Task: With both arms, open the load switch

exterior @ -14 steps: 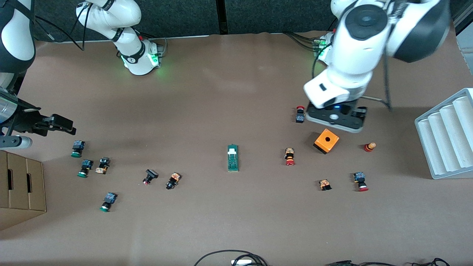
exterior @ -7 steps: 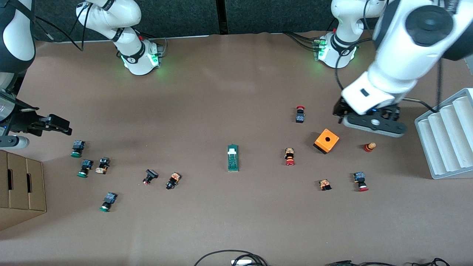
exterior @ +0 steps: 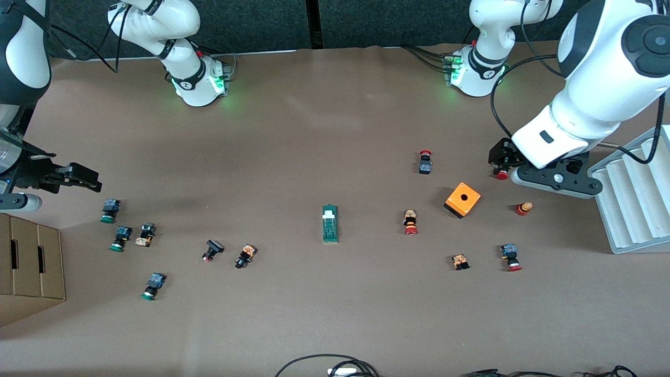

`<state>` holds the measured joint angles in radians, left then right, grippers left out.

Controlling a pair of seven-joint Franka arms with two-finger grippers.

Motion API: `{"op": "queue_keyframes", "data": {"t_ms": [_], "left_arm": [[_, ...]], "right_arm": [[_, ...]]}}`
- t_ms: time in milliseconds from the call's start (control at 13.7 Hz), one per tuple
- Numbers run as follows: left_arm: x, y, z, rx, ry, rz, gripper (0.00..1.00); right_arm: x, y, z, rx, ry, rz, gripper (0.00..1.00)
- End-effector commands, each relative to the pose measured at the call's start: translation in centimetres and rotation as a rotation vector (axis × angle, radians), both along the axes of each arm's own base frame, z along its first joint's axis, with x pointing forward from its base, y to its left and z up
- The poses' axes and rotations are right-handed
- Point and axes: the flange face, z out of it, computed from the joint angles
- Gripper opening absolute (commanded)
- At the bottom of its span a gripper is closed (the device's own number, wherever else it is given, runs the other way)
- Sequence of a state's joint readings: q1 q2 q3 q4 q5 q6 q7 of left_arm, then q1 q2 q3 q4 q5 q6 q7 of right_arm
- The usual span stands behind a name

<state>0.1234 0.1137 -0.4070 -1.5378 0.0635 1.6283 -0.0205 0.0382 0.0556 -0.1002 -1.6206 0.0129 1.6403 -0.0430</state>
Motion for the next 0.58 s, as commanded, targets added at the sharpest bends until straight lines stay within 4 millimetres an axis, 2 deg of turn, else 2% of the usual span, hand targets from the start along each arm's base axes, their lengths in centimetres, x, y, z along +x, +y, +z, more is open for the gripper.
{"op": "queue_keyframes", "data": {"t_ms": [0, 219, 365, 511], "left_arm": [[-0.8, 3.1, 1.8, -0.046, 0.007, 0.028, 1.0], [-0.8, 6.9, 1.8, -0.03, 0.006, 0.025, 1.0], [-2.4, 9.1, 1.3, -0.018, 0.014, 0.064, 1.0], [-2.9, 12.0, 0.7, -0.013, -0.015, 0.111, 1.0]], "right_arm": [[0.1, -0.2, 0.1, -0.027, -0.001, -0.001, 1.0], [0.2, 0.0, 0.2, -0.026, -0.01, 0.003, 1.0], [0.3, 0.1, 0.2, -0.026, -0.011, 0.005, 1.0], [0.3, 0.0, 0.2, -0.026, -0.013, 0.005, 1.0]]}}
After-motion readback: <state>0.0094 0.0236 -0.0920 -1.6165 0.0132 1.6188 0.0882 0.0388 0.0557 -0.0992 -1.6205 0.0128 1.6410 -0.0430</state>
